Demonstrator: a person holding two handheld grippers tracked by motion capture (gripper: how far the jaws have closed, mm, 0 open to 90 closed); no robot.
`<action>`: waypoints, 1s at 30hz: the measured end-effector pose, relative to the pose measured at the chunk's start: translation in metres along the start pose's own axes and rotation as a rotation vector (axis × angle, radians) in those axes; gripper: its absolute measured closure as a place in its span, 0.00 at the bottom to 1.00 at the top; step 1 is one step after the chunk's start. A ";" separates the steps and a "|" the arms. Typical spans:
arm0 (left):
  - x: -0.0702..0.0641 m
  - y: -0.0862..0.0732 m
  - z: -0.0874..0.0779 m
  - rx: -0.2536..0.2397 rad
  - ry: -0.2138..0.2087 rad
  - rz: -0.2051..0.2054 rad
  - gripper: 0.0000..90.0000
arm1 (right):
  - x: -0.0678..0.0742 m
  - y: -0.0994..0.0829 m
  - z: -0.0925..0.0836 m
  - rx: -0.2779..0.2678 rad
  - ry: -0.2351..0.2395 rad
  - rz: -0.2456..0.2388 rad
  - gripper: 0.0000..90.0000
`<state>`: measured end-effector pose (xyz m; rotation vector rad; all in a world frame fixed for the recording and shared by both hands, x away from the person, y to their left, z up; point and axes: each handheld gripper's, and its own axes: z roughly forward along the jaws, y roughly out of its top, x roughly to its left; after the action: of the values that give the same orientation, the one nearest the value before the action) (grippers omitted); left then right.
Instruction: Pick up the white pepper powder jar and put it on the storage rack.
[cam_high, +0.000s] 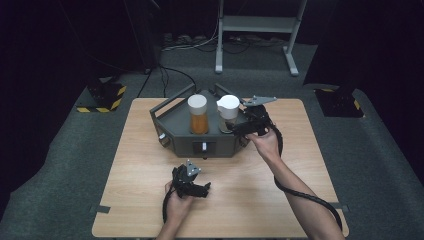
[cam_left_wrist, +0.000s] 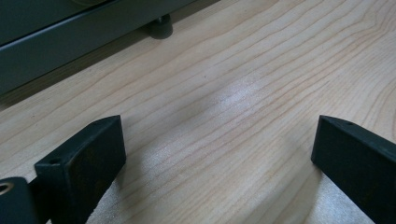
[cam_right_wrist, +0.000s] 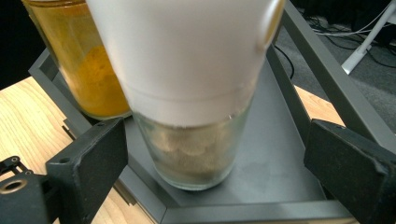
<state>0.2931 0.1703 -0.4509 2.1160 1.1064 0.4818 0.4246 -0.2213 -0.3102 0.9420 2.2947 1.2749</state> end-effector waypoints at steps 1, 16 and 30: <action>0.000 0.000 0.000 0.000 0.000 0.000 0.03 | 0.000 -0.002 -0.001 -0.002 -0.001 0.002 0.06; 0.000 0.000 0.000 -0.001 0.001 -0.002 0.03 | -0.009 -0.025 -0.020 -0.029 -0.006 0.040 0.05; 0.000 0.000 0.000 0.000 0.001 -0.002 0.03 | -0.017 -0.048 -0.035 -0.029 -0.023 0.082 0.06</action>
<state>0.2928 0.1701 -0.4510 2.1146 1.1084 0.4825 0.3980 -0.2724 -0.3324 1.0451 2.2351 1.3195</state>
